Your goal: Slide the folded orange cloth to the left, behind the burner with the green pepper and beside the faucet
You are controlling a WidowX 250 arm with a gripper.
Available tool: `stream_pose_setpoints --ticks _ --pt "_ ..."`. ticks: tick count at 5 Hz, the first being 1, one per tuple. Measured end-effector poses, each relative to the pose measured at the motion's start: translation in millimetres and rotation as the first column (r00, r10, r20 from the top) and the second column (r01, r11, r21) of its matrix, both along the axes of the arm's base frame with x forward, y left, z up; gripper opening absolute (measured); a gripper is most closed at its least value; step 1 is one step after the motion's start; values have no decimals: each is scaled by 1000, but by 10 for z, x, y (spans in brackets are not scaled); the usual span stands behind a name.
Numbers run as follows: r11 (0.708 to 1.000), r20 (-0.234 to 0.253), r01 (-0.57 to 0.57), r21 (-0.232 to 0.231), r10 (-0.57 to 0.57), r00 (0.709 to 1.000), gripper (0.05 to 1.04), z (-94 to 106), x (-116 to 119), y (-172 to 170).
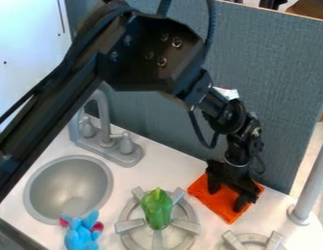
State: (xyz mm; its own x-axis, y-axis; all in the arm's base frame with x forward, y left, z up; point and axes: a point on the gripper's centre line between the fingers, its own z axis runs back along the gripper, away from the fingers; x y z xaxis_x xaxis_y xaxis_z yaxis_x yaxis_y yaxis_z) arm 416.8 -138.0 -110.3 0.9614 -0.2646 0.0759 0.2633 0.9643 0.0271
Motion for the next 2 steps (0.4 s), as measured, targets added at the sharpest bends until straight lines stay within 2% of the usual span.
stream_pose_setpoints --ticks 2 --pt "996 27 -76 57 75 997 1003 -13 -100 294"
